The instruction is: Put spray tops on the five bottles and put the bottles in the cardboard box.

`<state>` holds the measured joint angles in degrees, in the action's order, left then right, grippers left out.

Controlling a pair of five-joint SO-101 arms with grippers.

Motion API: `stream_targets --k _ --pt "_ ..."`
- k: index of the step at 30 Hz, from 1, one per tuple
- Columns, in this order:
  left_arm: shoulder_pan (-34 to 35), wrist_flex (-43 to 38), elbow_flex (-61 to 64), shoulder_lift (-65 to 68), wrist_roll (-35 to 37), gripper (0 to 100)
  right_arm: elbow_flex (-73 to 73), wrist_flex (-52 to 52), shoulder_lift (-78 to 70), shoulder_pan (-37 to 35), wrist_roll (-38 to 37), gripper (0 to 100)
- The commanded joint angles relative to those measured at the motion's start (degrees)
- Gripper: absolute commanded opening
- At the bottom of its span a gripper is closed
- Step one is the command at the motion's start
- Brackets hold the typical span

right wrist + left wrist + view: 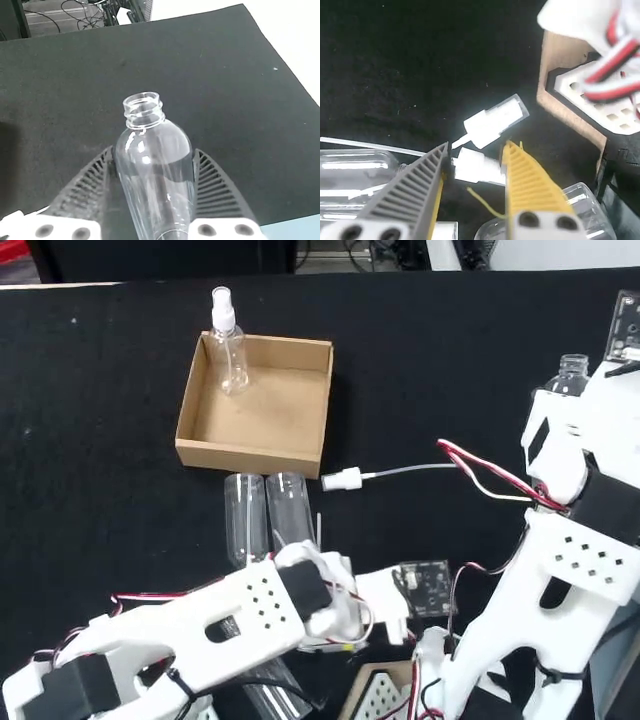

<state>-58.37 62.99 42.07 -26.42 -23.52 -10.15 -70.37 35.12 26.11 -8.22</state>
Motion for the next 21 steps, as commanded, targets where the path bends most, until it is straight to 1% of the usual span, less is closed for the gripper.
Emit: stream_targets --k 1,6,10,14,19,21 --pt "-3.12 -0.09 -3.03 -0.09 -0.62 17 3.82 -0.35 -0.04 -1.76 0.00 6.4" --pt "-5.49 -0.35 -3.47 1.41 -0.70 16 3.82 -1.67 -0.04 -1.76 0.00 6.4" --pt "-5.05 -0.97 -6.11 8.70 -2.46 16 3.82 -1.85 -0.13 -1.76 0.00 6.4" --pt "-5.05 -0.53 -9.63 15.21 -2.55 16 2.51 -1.67 0.22 -1.76 0.00 6.4" --pt "-4.97 -1.05 -10.51 18.20 -2.81 16 1.36 -1.49 0.22 -1.76 0.00 6.4" --pt "-4.97 -1.14 -10.51 18.64 -4.22 16 1.36 -1.49 0.22 -1.76 0.00 6.4"
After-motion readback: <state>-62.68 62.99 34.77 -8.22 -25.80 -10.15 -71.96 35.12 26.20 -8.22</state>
